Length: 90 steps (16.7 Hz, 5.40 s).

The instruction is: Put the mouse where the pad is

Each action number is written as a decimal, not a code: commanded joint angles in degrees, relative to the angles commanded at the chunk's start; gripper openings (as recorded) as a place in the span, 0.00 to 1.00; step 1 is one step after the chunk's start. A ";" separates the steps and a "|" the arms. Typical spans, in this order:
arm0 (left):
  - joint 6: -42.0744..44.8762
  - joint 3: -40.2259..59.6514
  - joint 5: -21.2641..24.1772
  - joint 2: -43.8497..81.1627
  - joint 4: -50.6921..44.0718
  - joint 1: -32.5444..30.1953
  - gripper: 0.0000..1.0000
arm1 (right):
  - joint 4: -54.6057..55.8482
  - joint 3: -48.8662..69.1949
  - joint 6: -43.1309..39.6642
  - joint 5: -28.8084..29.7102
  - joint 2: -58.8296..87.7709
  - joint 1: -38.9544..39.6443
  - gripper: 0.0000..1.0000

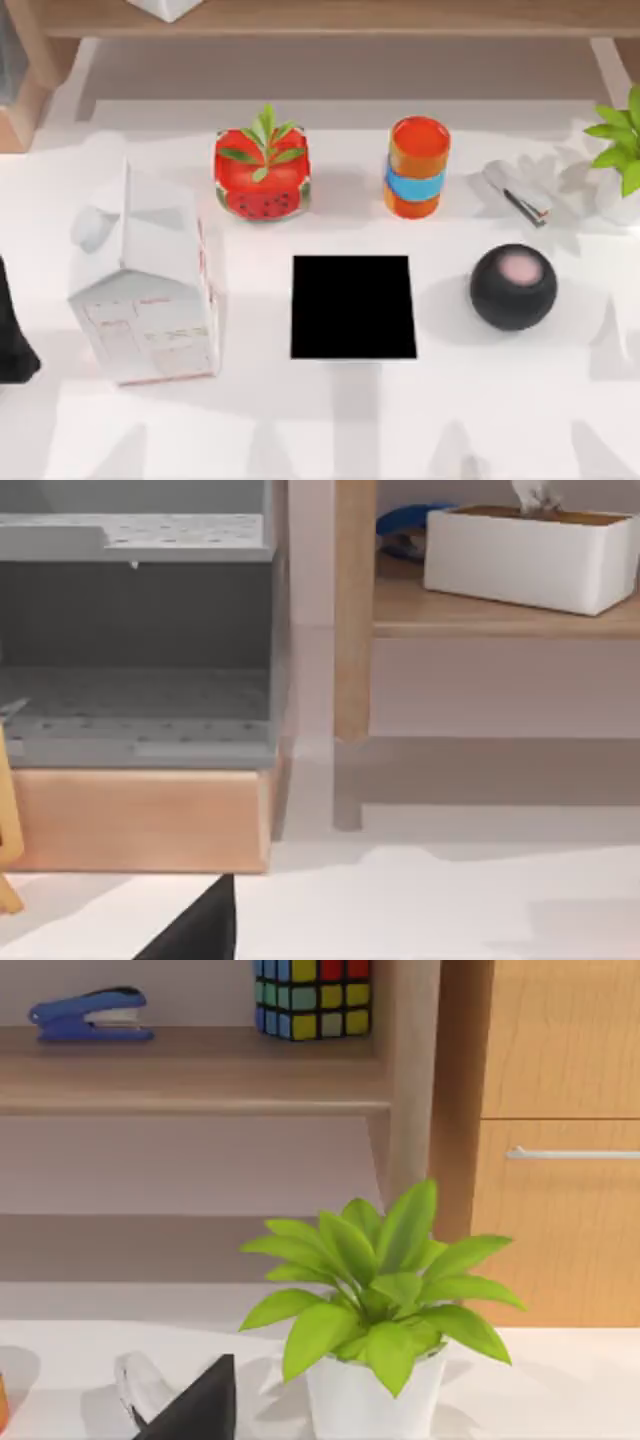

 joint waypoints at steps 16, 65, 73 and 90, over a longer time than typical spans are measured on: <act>3.83 36.83 -0.17 55.45 -36.53 6.35 1.00 | 0.00 0.00 0.00 0.00 0.00 0.00 1.00; 6.78 48.39 -0.18 102.13 -36.07 10.75 0.00 | 0.00 0.00 0.00 0.00 0.00 0.00 1.00; 6.85 51.55 0.26 98.53 -40.66 10.65 0.00 | 0.00 0.00 0.00 0.00 0.00 0.00 1.00; 6.17 67.92 0.66 89.54 -63.11 8.35 0.00 | 0.00 0.00 0.00 0.00 0.00 0.00 1.00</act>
